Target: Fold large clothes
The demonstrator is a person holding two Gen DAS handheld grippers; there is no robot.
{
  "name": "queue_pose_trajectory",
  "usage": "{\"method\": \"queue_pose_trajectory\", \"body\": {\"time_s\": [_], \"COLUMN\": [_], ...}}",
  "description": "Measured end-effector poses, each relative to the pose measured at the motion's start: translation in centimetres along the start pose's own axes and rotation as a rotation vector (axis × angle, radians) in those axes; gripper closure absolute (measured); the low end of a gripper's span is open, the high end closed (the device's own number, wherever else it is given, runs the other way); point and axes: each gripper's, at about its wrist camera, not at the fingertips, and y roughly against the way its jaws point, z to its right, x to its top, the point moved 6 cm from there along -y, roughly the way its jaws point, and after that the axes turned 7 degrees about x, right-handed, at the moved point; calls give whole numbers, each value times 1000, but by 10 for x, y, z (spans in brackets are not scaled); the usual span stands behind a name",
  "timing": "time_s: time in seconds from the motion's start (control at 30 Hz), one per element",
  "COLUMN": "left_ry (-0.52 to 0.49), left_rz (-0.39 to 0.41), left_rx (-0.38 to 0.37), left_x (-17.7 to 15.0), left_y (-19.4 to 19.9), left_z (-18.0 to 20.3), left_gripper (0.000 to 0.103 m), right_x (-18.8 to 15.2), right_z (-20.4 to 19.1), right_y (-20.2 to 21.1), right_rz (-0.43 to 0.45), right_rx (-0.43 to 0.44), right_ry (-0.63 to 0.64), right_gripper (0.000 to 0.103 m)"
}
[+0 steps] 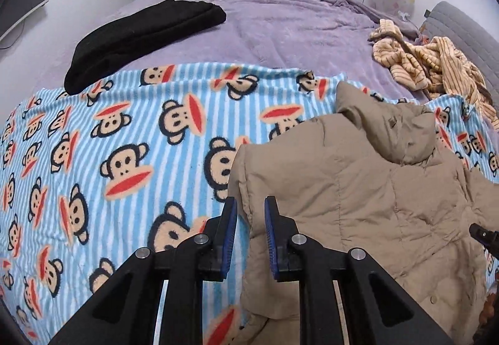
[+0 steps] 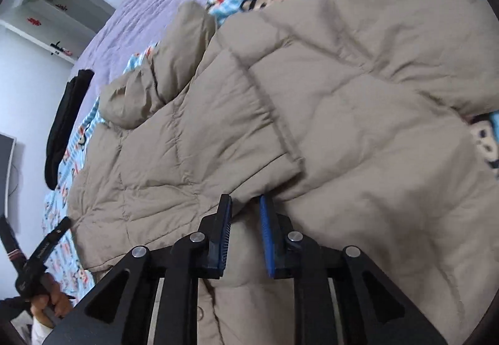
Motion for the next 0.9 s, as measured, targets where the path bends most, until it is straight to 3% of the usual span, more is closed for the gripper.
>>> {"method": "queue_pose_trajectory", "body": {"time_s": [0.07, 0.13, 0.27, 0.37, 0.5, 0.67, 0.77, 0.9], "left_ry": [-3, -29, -56, -49, -77, -77, -98, -127], "left_rz": [-17, -54, -119, -102, -100, -120, -109, -120], "left_rx": [-40, -28, 63, 72, 78, 106, 112, 91], "left_x": [1, -6, -34, -44, -44, -36, -35, -45], "left_y": [-3, -19, -66, -79, -78, -59, -38, -14], "left_z": [4, 16, 36, 42, 43, 39, 44, 63], "left_gripper": [84, 84, 83, 83, 83, 83, 83, 83], "right_x": [11, 23, 25, 14, 18, 37, 45, 34], "right_z": [-8, -28, -67, -52, -33, 0, 25, 41], "right_y": [26, 32, -21, -76, -83, -52, -31, -9], "right_rz": [100, 126, -9, -119, -107, -51, -35, -54], "right_rx": [-37, -13, 43, -38, 15, -36, -57, 10], "right_ry": [87, 193, 391, 449, 386, 285, 180, 97], "right_gripper": [82, 82, 82, 87, 90, 90, 83, 78]}}
